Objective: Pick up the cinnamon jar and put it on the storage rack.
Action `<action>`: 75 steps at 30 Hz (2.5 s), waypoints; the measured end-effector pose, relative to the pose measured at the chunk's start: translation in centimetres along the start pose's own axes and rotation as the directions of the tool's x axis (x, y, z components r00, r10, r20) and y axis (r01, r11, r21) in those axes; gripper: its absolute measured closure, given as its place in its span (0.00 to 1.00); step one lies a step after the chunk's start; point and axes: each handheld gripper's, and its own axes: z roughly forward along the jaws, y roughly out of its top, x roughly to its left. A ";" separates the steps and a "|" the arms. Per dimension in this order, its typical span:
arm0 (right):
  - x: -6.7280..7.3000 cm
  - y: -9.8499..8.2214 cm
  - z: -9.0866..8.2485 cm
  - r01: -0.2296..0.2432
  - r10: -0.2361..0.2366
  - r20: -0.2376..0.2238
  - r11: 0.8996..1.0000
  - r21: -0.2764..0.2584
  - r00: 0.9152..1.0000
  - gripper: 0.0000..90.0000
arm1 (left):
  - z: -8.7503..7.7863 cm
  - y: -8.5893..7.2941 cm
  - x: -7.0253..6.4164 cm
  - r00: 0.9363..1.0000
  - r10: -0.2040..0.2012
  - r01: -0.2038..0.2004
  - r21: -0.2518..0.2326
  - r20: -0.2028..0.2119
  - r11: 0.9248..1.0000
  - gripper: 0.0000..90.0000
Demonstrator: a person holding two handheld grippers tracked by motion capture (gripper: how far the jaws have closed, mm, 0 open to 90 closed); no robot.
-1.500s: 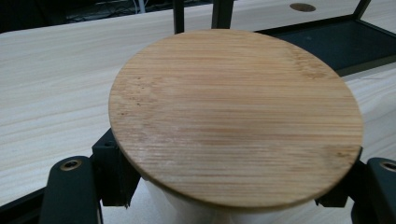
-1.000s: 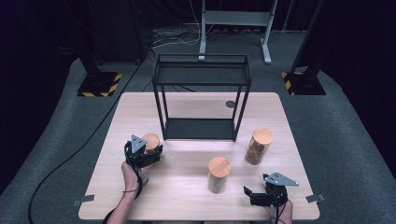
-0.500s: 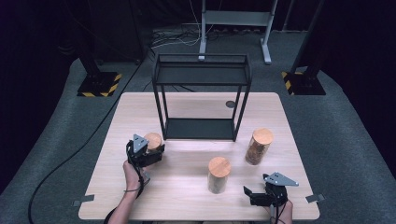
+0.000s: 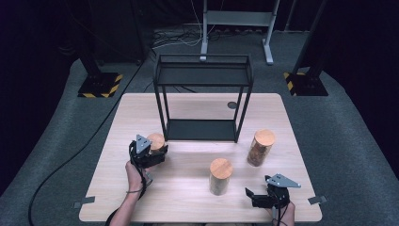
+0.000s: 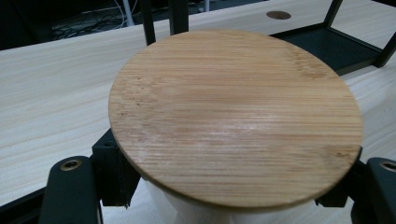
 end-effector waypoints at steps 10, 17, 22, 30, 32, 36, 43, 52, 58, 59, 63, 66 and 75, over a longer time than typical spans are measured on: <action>0.0 0.0 0.0 -0.001 0.001 0.000 1.000 0.002 1.000 0.02 | 0.3 0.2 -0.3 1.000 0.005 -0.005 0.002 0.008 1.000 0.28; 0.0 0.0 0.0 0.000 0.000 0.002 1.000 0.004 1.000 0.02 | 0.3 0.4 -0.5 1.000 0.013 -0.013 0.001 0.014 1.000 0.28; 0.0 0.0 0.0 0.001 -0.001 0.002 1.000 0.003 1.000 0.02 | 0.4 0.5 -0.7 1.000 0.016 -0.016 0.002 0.017 1.000 0.28; 0.0 0.0 0.0 0.000 0.000 0.001 1.000 0.003 1.000 0.02 | 0.5 0.7 -0.9 1.000 0.020 -0.020 0.001 0.022 1.000 0.28; 0.0 0.0 0.0 0.001 -0.001 0.003 1.000 0.001 1.000 0.02 | 0.6 0.7 -1.0 1.000 0.020 -0.020 0.000 0.024 1.000 0.28; 0.0 0.0 0.0 0.001 -0.001 0.004 1.000 0.000 1.000 0.02 | 0.6 0.8 -1.2 0.999 0.024 -0.024 -0.001 0.029 1.000 0.28; 0.0 0.0 0.0 0.001 -0.001 0.004 1.000 0.000 1.000 0.02 | 0.8 0.9 -1.4 0.999 0.027 -0.027 -0.001 0.034 1.000 0.28; 0.0 0.0 0.0 0.000 0.000 0.004 1.000 -0.001 1.000 0.02 | 1.0 1.2 -1.6 0.999 0.033 -0.033 -0.002 0.038 0.999 0.28; 0.0 0.0 0.0 0.001 -0.001 0.004 1.000 0.000 1.000 0.02 | 1.2 1.3 -1.9 0.998 0.038 -0.038 0.001 0.043 0.999 0.28; 0.0 0.0 0.0 0.001 -0.001 0.004 1.000 0.001 1.000 0.02 | 1.3 1.3 -1.9 0.998 0.039 -0.039 0.001 0.045 0.999 0.28; 0.0 0.0 0.0 0.001 -0.001 0.004 1.000 0.000 1.000 0.02 | 1.4 1.4 -2.0 0.998 0.041 -0.041 0.001 0.048 0.999 0.28; 0.0 0.0 0.0 0.001 -0.001 0.004 1.000 -0.001 1.000 0.02 | 1.5 1.5 -2.2 0.998 0.044 -0.044 0.002 0.052 0.999 0.28; 0.0 0.0 0.0 0.001 -0.001 0.003 1.000 -0.002 1.000 0.02 | 1.8 1.8 -2.6 0.997 0.053 -0.054 0.003 0.058 0.999 0.28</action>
